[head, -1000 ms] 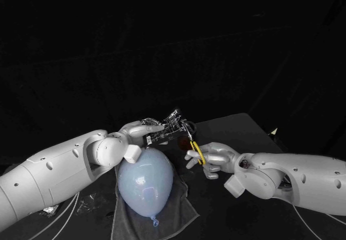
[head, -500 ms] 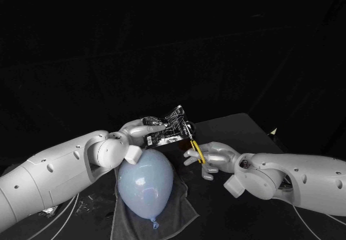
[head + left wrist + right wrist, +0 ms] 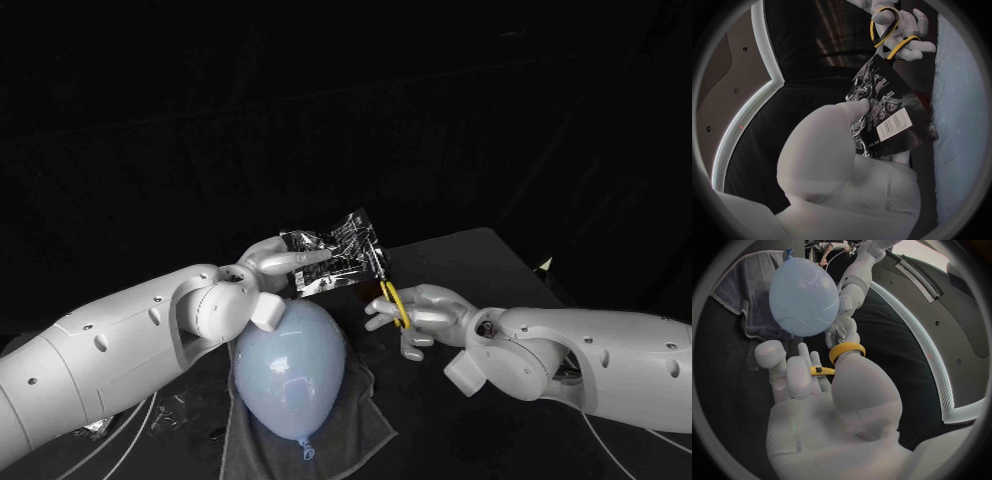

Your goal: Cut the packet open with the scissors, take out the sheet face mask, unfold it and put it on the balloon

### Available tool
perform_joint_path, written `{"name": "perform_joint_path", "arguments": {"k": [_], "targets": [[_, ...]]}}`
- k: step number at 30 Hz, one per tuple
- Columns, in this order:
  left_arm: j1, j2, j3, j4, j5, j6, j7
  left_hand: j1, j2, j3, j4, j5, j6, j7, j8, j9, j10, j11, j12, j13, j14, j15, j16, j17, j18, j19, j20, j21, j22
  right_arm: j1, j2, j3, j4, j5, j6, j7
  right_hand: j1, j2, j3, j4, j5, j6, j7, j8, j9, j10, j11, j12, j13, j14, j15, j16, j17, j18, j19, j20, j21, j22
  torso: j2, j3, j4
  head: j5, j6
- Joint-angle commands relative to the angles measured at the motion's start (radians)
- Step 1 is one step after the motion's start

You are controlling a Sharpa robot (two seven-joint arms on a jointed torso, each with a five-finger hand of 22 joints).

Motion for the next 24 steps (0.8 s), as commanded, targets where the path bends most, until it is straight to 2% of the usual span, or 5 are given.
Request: {"name": "perform_joint_path", "arguments": {"k": [1,5,15,19,24], "targets": [[0.0,0.003,0.001,0.008,-0.028,0.003,0.039,-0.004,0.01,-0.001,-0.005,0.006,0.003,0.003,0.007,0.065,0.003,-0.001,0.001,0.001,0.005,0.0,-0.004,0.002,0.012,0.004,-0.003,0.003,0.001,0.008,0.007,0.002,-0.007,0.019,-0.016,0.03,0.003,0.0,0.007,0.004,-0.001,0.013,0.067,0.007,-0.002,0.001,-0.003,0.006,-0.004,-0.002,-0.002,-0.001,0.006,0.01,-0.001,-0.002,0.002,0.003,0.0,0.0004,-0.0003,-0.003,-0.001],[0.0,0.002,0.001,0.01,-0.03,0.003,0.046,-0.004,0.01,0.0,-0.006,0.006,0.002,0.003,0.007,0.065,0.003,-0.001,0.001,0.001,0.004,0.0,-0.004,0.002,0.012,0.003,-0.002,0.003,0.001,0.015,0.01,0.002,-0.015,0.028,-0.032,0.032,0.021,0.019,0.002,-0.002,-0.002,0.07,0.045,0.039,-0.001,0.078,-0.028,0.053,-0.007,0.027,-0.019,0.029,0.056,-0.004,0.046,-0.016,0.079,0.034,0.001,-0.0008,0.0002,-0.002,-0.002],[0.0,0.002,0.001,0.009,-0.031,0.001,0.062,-0.004,0.01,0.0,-0.006,0.006,0.002,0.003,0.007,0.065,0.003,-0.001,0.001,0.001,0.004,0.0,-0.005,0.002,0.012,0.003,-0.002,0.003,0.001,0.02,0.008,0.002,-0.026,0.031,-0.06,0.014,0.054,0.082,-0.044,-0.038,-0.001,0.295,-0.083,0.215,0.078,0.4,-0.15,0.244,0.099,0.099,-0.125,0.084,0.174,-0.046,0.161,-0.109,0.291,0.136,0.0,-0.0021,0.0008,-0.001,-0.005],[0.0,0.003,0.001,0.007,-0.032,0.001,0.066,-0.005,0.011,0.0,-0.007,0.006,0.002,0.003,0.007,0.065,0.002,0.0,0.001,0.001,0.004,0.0,-0.005,0.002,0.011,0.003,-0.003,0.003,0.001,0.021,0.002,0.002,-0.026,0.026,-0.061,0.006,0.047,0.088,-0.045,-0.047,-0.002,0.302,-0.108,0.278,0.148,0.422,-0.175,0.31,0.187,0.111,-0.149,0.085,0.189,-0.053,0.176,-0.135,0.319,0.151,0.0,-0.0021,0.0007,-0.001,-0.004],[0.0,0.002,0.001,0.005,-0.034,0.002,0.07,-0.005,0.011,0.001,-0.008,0.006,0.001,0.003,0.007,0.066,0.002,0.0,0.001,0.001,0.004,0.0,-0.005,0.002,0.011,0.002,-0.002,0.003,0.001,0.021,-0.005,0.002,-0.023,0.024,-0.061,0.004,0.041,0.09,-0.045,-0.05,-0.001,0.29,-0.112,0.297,0.18,0.405,-0.178,0.336,0.237,0.114,-0.153,0.084,0.192,-0.053,0.176,-0.14,0.319,0.152,0.0,-0.0018,-0.0003,-0.001,0.001]]}}
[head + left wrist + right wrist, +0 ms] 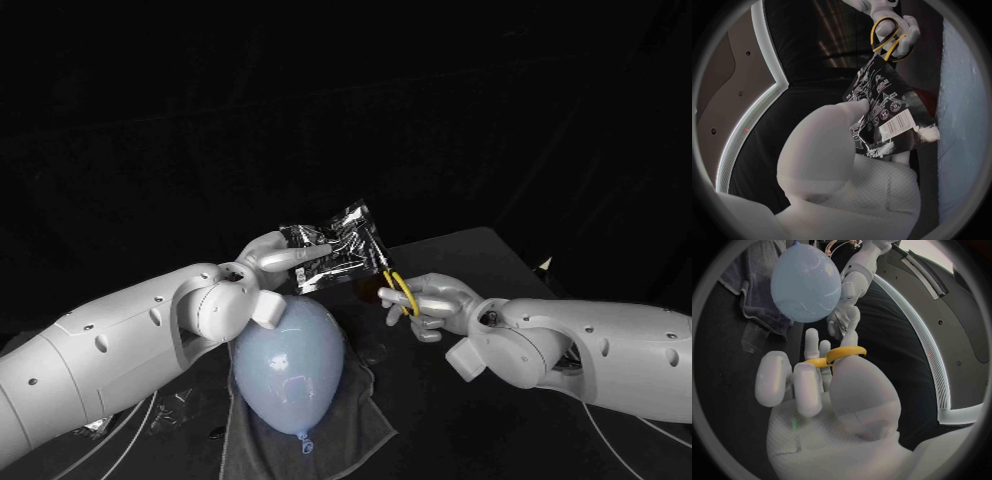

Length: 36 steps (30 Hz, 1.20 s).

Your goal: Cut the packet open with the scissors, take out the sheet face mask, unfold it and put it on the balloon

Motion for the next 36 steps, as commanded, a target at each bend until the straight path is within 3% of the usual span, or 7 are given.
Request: {"name": "perform_joint_path", "arguments": {"k": [1,5,7,10,15,20,36], "targets": [[0.0,0.002,0.0,0.001,-0.014,0.007,0.02,0.0,0.008,0.001,-0.008,0.004,0.002,0.004,0.002,0.066,0.002,-0.001,0.001,0.001,0.004,0.0,-0.005,0.001,0.018,0.002,-0.002,0.003,0.001,0.002,-0.002,0.002,0.004,-0.002,-0.004,0.007,-0.008,0.006,-0.028,-0.007,-0.001,-0.018,0.003,0.004,0.015,0.088,-0.104,0.009,0.027,0.027,-0.005,-0.002,0.001,-0.012,-0.004,-0.009,-0.005,0.093,0.0,0.0007,-0.0006,-0.001,0.006],[0.0,0.001,0.0,0.002,-0.019,0.009,0.021,0.0,0.008,0.001,-0.008,0.004,0.002,0.004,0.002,0.066,0.002,-0.001,0.001,0.001,0.004,0.0,-0.005,0.001,0.018,0.002,-0.002,0.003,0.001,0.002,-0.001,0.002,0.006,-0.001,-0.002,0.016,-0.018,0.001,-0.027,-0.01,-0.001,-0.088,0.041,-0.055,0.006,-0.027,-0.066,-0.07,0.011,0.017,0.026,-0.014,-0.019,-0.009,-0.021,0.012,-0.033,0.08,0.0,0.0016,-0.0002,-0.001,0.01],[0.0,0.001,0.0,0.003,-0.02,0.01,0.021,0.0,0.008,0.001,-0.008,0.004,0.002,0.004,0.002,0.066,0.002,-0.001,0.001,0.001,0.004,0.0,-0.005,0.001,0.018,0.002,-0.002,0.003,0.001,0.003,0.001,0.002,0.007,0.0,-0.002,0.02,-0.022,-0.007,-0.027,-0.018,0.0,-0.163,0.085,-0.128,-0.022,-0.136,-0.023,-0.156,-0.03,0.005,0.06,-0.023,-0.04,-0.007,-0.037,0.035,-0.059,0.069,0.0,0.0016,-0.0003,-0.001,0.011],[0.0,0.0,0.0,0.004,-0.024,0.012,0.021,0.0,0.008,0.001,-0.008,0.004,0.002,0.004,0.002,0.066,0.002,-0.001,0.001,0.001,0.004,0.0,-0.005,0.001,0.018,0.002,-0.002,0.003,0.001,0.003,0.004,0.002,0.008,0.001,-0.002,0.026,-0.03,-0.011,-0.027,-0.026,-0.002,-0.217,0.127,-0.202,-0.06,-0.199,0.011,-0.221,-0.077,-0.012,0.097,-0.03,-0.062,0.0,-0.061,0.066,-0.098,0.051,0.0,0.0016,-0.0003,-0.001,0.013],[0.0,-0.001,0.0,0.006,-0.033,0.014,0.022,0.0,0.008,0.001,-0.008,0.004,0.002,0.004,0.002,0.066,0.002,-0.001,0.001,0.001,0.004,0.0,-0.005,0.001,0.018,0.002,-0.002,0.003,0.001,0.004,0.008,0.002,0.011,0.002,-0.011,0.037,-0.044,-0.02,-0.027,-0.03,-0.002,-0.246,0.152,-0.256,-0.095,-0.258,0.041,-0.271,-0.128,-0.042,0.119,-0.05,-0.114,0.02,-0.11,0.095,-0.18,0.01,0.0,0.0008,-0.0006,-0.005,0.018],[0.0,0.0,0.0,0.008,-0.044,0.016,0.023,0.0,0.008,0.001,-0.008,0.004,0.002,0.004,0.002,0.066,0.002,-0.001,0.001,0.001,0.004,0.0,-0.005,0.001,0.018,0.002,-0.002,0.003,0.001,0.006,0.015,0.002,0.011,0.005,-0.022,0.045,-0.05,-0.025,-0.026,-0.031,-0.002,-0.256,0.161,-0.279,-0.112,-0.287,0.052,-0.289,-0.158,-0.054,0.129,-0.055,-0.131,0.03,-0.13,0.109,-0.214,-0.01,0.0,0.0009,0.0002,-0.007,0.024],[0.0,0.001,0.0,0.009,-0.07,0.024,0.025,-0.001,0.009,0.002,-0.011,0.003,0.001,0.004,0.002,0.066,0.002,0.0,0.001,0.001,0.003,0.001,-0.006,0.001,0.017,0.001,-0.003,0.004,0.001,0.033,0.038,0.004,0.015,0.035,-0.051,0.066,-0.055,-0.02,-0.026,-0.03,-0.002,-0.234,0.161,-0.285,-0.125,-0.263,0.05,-0.274,-0.178,-0.051,0.129,-0.046,-0.121,0.03,-0.122,0.115,-0.199,-0.007,0.0,0.0,0.0006,-0.008,0.031]]}}
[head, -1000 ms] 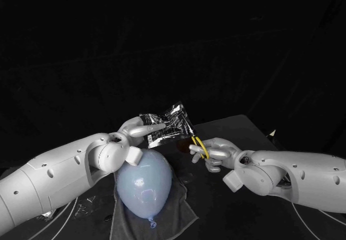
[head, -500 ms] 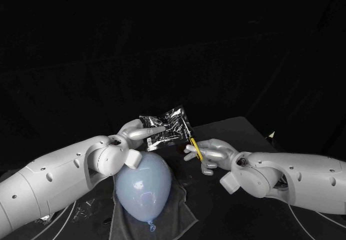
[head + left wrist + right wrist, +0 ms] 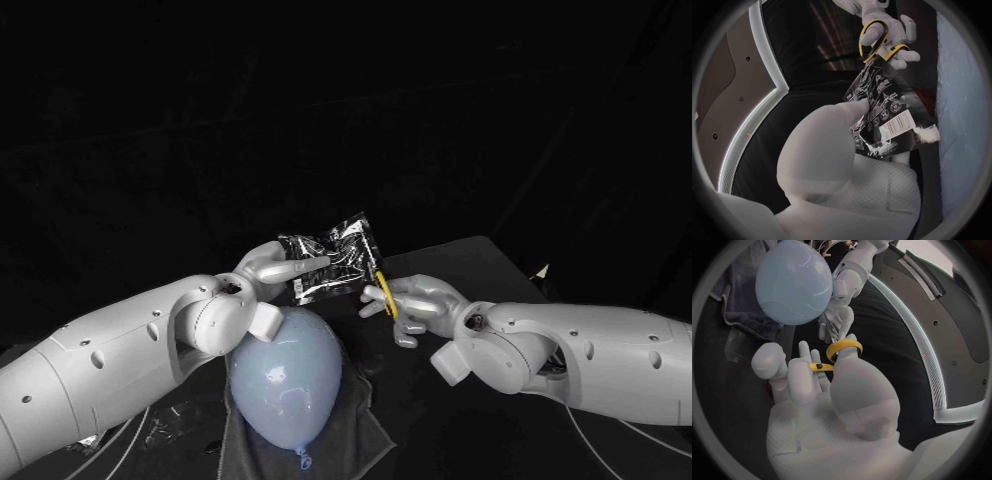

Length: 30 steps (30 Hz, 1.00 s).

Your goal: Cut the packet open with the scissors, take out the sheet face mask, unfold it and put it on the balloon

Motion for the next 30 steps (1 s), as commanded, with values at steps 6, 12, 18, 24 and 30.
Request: {"name": "perform_joint_path", "arguments": {"k": [6,12,18,24,30], "targets": [[0.0,0.001,0.0,0.003,-0.03,0.025,0.017,0.001,0.011,0.001,-0.005,0.004,0.001,0.004,0.003,0.066,0.002,0.0,0.001,0.001,0.002,-0.001,-0.006,0.002,0.018,0.001,-0.003,0.004,0.002,0.019,0.001,0.003,0.001,0.025,-0.029,0.032,0.003,0.022,-0.025,-0.023,-0.003,0.132,-0.012,0.048,0.003,0.18,-0.059,0.096,0.009,0.042,-0.042,0.05,0.09,-0.011,0.078,-0.032,0.136,0.067,0.001,0.0001,0.0,0.0,0.0],[-0.001,0.0,0.0,0.002,-0.031,0.025,0.019,0.001,0.012,0.002,-0.007,0.004,0.001,0.004,0.003,0.067,0.002,0.0,0.001,0.001,0.002,-0.001,-0.006,0.002,0.018,0.001,-0.003,0.005,0.002,0.022,-0.001,0.003,0.0,0.022,-0.033,0.02,0.001,0.034,-0.027,-0.035,-0.002,0.23,-0.072,0.12,0.043,0.316,-0.115,0.181,0.071,0.07,-0.093,0.067,0.134,-0.028,0.122,-0.08,0.215,0.107,0.001,-0.0003,-0.0004,-0.001,-0.002],[-0.001,-0.001,0.0,0.001,-0.032,0.024,0.022,0.001,0.012,0.002,-0.007,0.004,0.001,0.004,0.003,0.067,0.002,0.0,0.001,0.001,0.002,-0.001,-0.006,0.002,0.018,0.001,-0.003,0.005,0.002,0.023,-0.006,0.003,-0.002,0.017,-0.039,0.008,-0.003,0.045,-0.028,-0.045,-0.001,0.273,-0.116,0.213,0.144,0.379,-0.159,0.291,0.202,0.082,-0.132,0.067,0.149,-0.039,0.148,-0.118,0.262,0.132,0.0,-0.0003,-0.0003,-0.001,-0.006],[-0.001,-0.002,0.0,-0.001,-0.032,0.022,0.028,0.001,0.012,0.002,-0.008,0.004,0.001,0.004,0.003,0.067,0.002,0.0,0.001,0.001,0.002,-0.001,-0.007,0.002,0.018,0.001,-0.003,0.005,0.002,0.024,-0.026,0.003,0.001,0.006,-0.036,-0.009,-0.01,0.052,-0.027,-0.048,-0.002,0.268,-0.131,0.254,0.214,0.365,-0.171,0.354,0.305,0.087,-0.144,0.07,0.161,-0.043,0.155,-0.13,0.276,0.141,0.0,-0.0007,-0.0004,-0.002,-0.005],[-0.001,-0.003,0.0,-0.004,-0.032,0.019,0.03,0.001,0.012,0.002,-0.008,0.004,0.001,0.004,0.003,0.067,0.002,0.0,0.001,0.001,0.002,-0.001,-0.007,0.002,0.018,0.001,-0.003,0.005,0.002,0.026,-0.045,0.003,0.01,-0.002,-0.014,-0.018,-0.025,0.04,-0.022,-0.047,0.001,0.154,-0.068,0.143,0.189,0.186,-0.109,0.216,0.269,0.068,-0.095,0.043,0.111,-0.032,0.117,-0.098,0.206,0.108,0.0,0.0003,-0.0011,-0.001,-0.004]]}}
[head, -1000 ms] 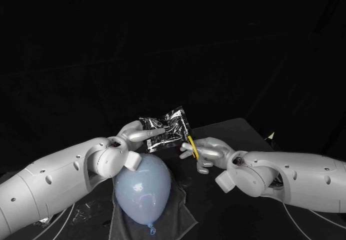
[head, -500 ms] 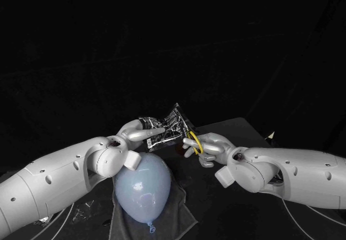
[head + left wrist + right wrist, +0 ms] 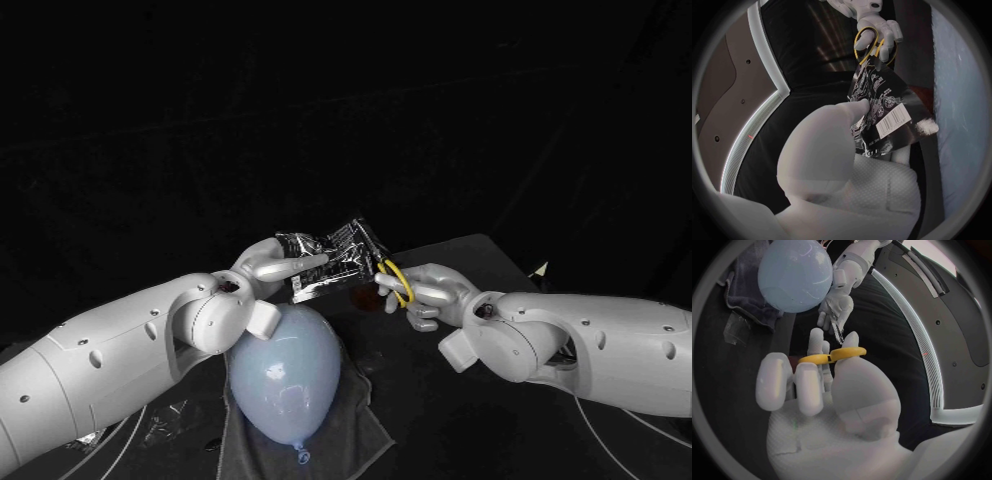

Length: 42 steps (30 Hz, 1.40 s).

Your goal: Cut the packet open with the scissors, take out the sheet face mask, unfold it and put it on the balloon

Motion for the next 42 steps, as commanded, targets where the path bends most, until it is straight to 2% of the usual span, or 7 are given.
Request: {"name": "perform_joint_path", "arguments": {"k": [1,3,4,6,8,14,42], "targets": [[-0.001,0.0,0.0,0.0,-0.009,0.017,0.014,-0.002,0.009,-0.001,-0.005,0.003,0.001,0.004,0.007,0.067,0.002,-0.001,0.001,0.001,0.002,-0.001,-0.007,0.001,0.019,0.001,-0.003,0.005,0.001,0.003,-0.008,0.002,0.004,-0.016,0.023,-0.002,-0.007,-0.018,-0.027,-0.006,-0.001,-0.07,0.048,-0.08,-0.036,-0.106,0.044,-0.099,-0.048,0.01,0.043,-0.016,-0.03,-0.006,-0.026,0.026,-0.038,0.087,0.0,0.0009,-0.0005,0.0,0.001],[-0.001,0.0,0.0,-0.001,-0.011,0.017,0.015,-0.002,0.009,-0.001,-0.005,0.003,0.001,0.004,0.007,0.067,0.002,-0.001,0.001,0.001,0.002,-0.001,-0.007,0.001,0.019,0.001,-0.003,0.005,0.001,0.003,-0.012,0.002,0.006,-0.021,0.03,-0.004,-0.008,-0.021,-0.028,-0.012,-0.004,-0.091,0.075,-0.133,-0.068,-0.14,0.068,-0.158,-0.094,-0.002,0.068,-0.023,-0.048,-0.001,-0.043,0.05,-0.065,0.074,-0.001,0.0012,0.0001,-0.001,0.003],[-0.001,0.0,0.0,-0.001,-0.012,0.017,0.015,-0.002,0.009,-0.001,-0.005,0.003,0.001,0.004,0.007,0.067,0.002,-0.001,0.001,0.001,0.002,-0.001,-0.007,0.001,0.019,0.001,-0.003,0.005,0.001,0.004,-0.013,0.002,0.007,-0.024,0.032,-0.004,-0.009,-0.023,-0.029,-0.013,-0.002,-0.097,0.08,-0.143,-0.074,-0.152,0.073,-0.171,-0.104,-0.006,0.072,-0.028,-0.06,0.003,-0.052,0.053,-0.082,0.066,-0.001,0.001,0.0001,-0.002,0.003],[-0.001,-0.001,0.0,-0.002,-0.016,0.017,0.015,-0.002,0.009,-0.001,-0.005,0.003,0.001,0.004,0.007,0.067,0.002,-0.001,0.001,0.001,0.002,-0.001,-0.007,0.001,0.019,0.001,-0.003,0.005,0.001,0.004,-0.017,0.002,0.009,-0.029,0.039,-0.006,-0.013,-0.028,-0.028,-0.017,-0.002,-0.142,0.104,-0.198,-0.107,-0.184,0.096,-0.213,-0.142,-0.023,0.091,-0.04,-0.089,0.011,-0.075,0.072,-0.121,0.046,0.0,0.0011,0.0003,-0.003,0.005],[-0.001,-0.001,0.0,-0.002,-0.022,0.017,0.015,-0.002,0.009,-0.001,-0.005,0.003,0.001,0.004,0.007,0.067,0.002,-0.001,0.001,0.001,0.002,-0.001,-0.007,0.001,0.019,0.001,-0.003,0.005,0.001,0.005,-0.02,0.002,0.011,-0.035,0.045,-0.008,-0.017,-0.031,-0.028,-0.02,-0.001,-0.154,0.117,-0.23,-0.133,-0.198,0.11,-0.24,-0.175,-0.036,0.103,-0.049,-0.112,0.02,-0.096,0.089,-0.156,0.027,0.0,0.0016,0.0,-0.003,0.007],[-0.001,-0.002,0.0,-0.002,-0.044,0.014,0.016,-0.003,0.01,0.0,-0.007,0.003,0.001,0.005,0.007,0.068,0.002,0.0,0.001,0.001,0.002,-0.001,-0.007,0.001,0.019,0.0,-0.003,0.006,0.001,0.006,-0.026,0.002,0.02,-0.053,0.07,-0.017,-0.026,-0.043,-0.027,-0.021,-0.002,-0.178,0.134,-0.279,-0.174,-0.251,0.129,-0.289,-0.24,-0.078,0.12,-0.086,-0.193,0.045,-0.157,0.111,-0.263,-0.032,0.0,0.0019,-0.0004,-0.004,0.01],[-0.001,-0.01,0.0,-0.002,-0.165,-0.005,0.038,-0.003,0.01,0.0,-0.01,0.003,0.001,0.005,0.007,0.069,0.002,0.0,0.001,0.001,0.002,-0.001,-0.008,0.002,0.019,0.0,-0.003,0.006,0.001,0.017,-0.049,0.002,0.029,-0.042,0.1,-0.029,-0.039,-0.054,-0.025,-0.008,-0.002,-0.164,0.137,-0.294,-0.199,-0.255,0.133,-0.3,-0.292,-0.093,0.125,-0.098,-0.224,0.052,-0.173,0.118,-0.297,-0.06,-0.001,0.0021,0.0002,-0.007,0.015]]}}
